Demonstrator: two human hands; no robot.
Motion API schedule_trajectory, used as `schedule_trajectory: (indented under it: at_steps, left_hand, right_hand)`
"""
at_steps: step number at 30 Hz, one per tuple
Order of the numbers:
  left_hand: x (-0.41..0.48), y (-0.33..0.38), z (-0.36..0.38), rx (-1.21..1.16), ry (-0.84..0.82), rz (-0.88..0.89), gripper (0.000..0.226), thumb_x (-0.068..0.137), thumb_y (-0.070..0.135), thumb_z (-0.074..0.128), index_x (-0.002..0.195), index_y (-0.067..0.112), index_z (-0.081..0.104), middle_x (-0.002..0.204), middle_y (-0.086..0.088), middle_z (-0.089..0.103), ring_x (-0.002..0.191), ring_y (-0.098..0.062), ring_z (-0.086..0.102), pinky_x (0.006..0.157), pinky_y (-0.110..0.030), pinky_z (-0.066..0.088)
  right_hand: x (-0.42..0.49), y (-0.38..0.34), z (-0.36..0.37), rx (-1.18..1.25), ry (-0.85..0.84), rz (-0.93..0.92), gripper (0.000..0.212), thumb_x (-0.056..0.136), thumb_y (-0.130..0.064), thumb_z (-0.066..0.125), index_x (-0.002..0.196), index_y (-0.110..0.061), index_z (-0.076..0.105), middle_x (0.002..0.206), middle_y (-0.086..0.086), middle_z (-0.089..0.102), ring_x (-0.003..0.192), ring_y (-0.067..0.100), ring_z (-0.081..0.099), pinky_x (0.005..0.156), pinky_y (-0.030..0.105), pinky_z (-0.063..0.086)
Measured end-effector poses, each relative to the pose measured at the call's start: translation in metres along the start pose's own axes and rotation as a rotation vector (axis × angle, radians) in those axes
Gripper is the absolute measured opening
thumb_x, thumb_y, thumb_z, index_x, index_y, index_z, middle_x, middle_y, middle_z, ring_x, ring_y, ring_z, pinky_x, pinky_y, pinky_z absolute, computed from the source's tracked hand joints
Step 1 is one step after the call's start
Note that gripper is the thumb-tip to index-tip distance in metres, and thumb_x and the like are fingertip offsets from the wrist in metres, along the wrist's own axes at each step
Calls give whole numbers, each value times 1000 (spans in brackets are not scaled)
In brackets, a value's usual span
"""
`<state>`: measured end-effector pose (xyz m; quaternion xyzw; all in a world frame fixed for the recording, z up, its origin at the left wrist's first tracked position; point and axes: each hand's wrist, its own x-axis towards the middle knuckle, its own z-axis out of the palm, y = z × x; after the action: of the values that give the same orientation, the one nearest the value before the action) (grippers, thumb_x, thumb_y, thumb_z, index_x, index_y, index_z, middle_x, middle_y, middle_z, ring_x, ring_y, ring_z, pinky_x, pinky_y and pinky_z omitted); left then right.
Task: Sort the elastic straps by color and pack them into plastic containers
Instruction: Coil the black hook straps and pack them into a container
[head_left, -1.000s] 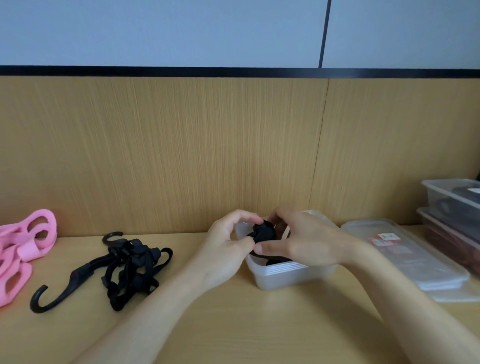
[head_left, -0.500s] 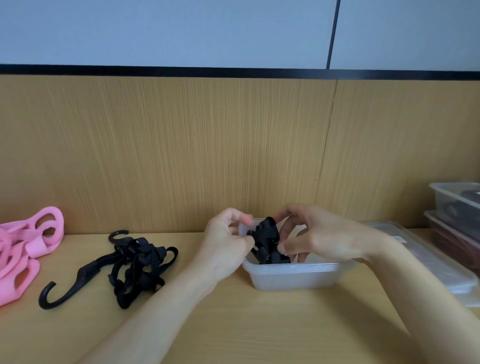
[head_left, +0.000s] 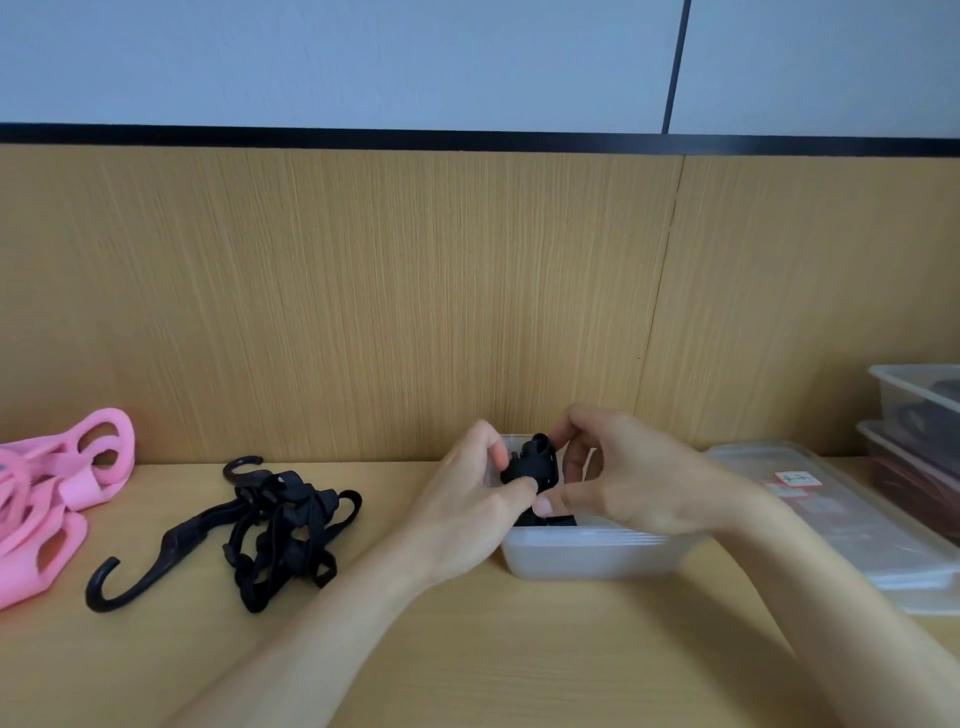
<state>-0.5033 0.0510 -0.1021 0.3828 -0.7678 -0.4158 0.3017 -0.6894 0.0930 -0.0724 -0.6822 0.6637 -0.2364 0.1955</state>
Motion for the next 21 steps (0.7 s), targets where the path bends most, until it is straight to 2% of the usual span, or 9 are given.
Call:
schedule_trajectory:
  at_steps: [2, 4, 7, 10, 12, 16, 21]
  left_hand:
    - [3, -2, -1, -35, -5, -21, 23, 87, 23, 60, 94, 17, 40, 81, 3, 46, 72, -12, 39, 65, -30, 32]
    - [4, -4, -1, -25, 2, -38, 20, 93, 15, 62, 95, 19, 42, 84, 3, 49, 75, -14, 44, 66, -32, 35]
    - [7, -5, -1, -32, 6, -54, 18, 94, 14, 64, 95, 22, 48, 92, 1, 55, 79, -15, 50, 68, -32, 39]
    - [9, -5, -4, -26, -3, -71, 16, 94, 13, 65, 98, 23, 53, 89, 0, 56, 75, -15, 52, 66, -30, 40]
    - [9, -4, -4, -22, -8, -73, 16, 94, 13, 65, 102, 21, 54, 89, -3, 58, 75, -17, 53, 69, -32, 42]
    - [9, -3, -4, -19, -17, -73, 16, 94, 13, 64, 104, 20, 54, 93, -6, 59, 78, -18, 54, 71, -33, 42]
    - [6, -1, -6, -62, -30, -82, 12, 95, 17, 63, 105, 20, 56, 99, -4, 61, 82, -15, 56, 69, -27, 42]
  right_hand:
    - [0, 2, -1, 9, -33, -15, 45, 77, -51, 81, 111, -32, 59, 88, -8, 70, 74, 5, 63, 74, 29, 47]
    - [0, 3, -1, -14, -39, -11, 36, 85, -45, 76, 113, -30, 60, 88, -9, 69, 77, 6, 64, 74, 28, 46]
    - [0, 4, 0, -68, -12, -3, 31, 87, -46, 73, 112, -30, 62, 86, -10, 67, 77, 5, 62, 74, 28, 48]
    - [0, 3, 2, -94, 6, 6, 33, 85, -51, 73, 109, -32, 62, 87, -10, 66, 79, 5, 62, 78, 30, 50]
    - [1, 3, 3, -73, 11, 12, 33, 84, -50, 76, 108, -31, 61, 87, -9, 67, 78, 6, 62, 74, 28, 51]
    - [3, 2, 5, -19, -4, 23, 33, 84, -45, 78, 107, -29, 60, 86, -7, 67, 70, 7, 60, 65, 23, 45]
    - [2, 4, 1, -86, 19, 26, 36, 81, -53, 78, 106, -34, 61, 87, -10, 65, 74, 4, 60, 68, 23, 43]
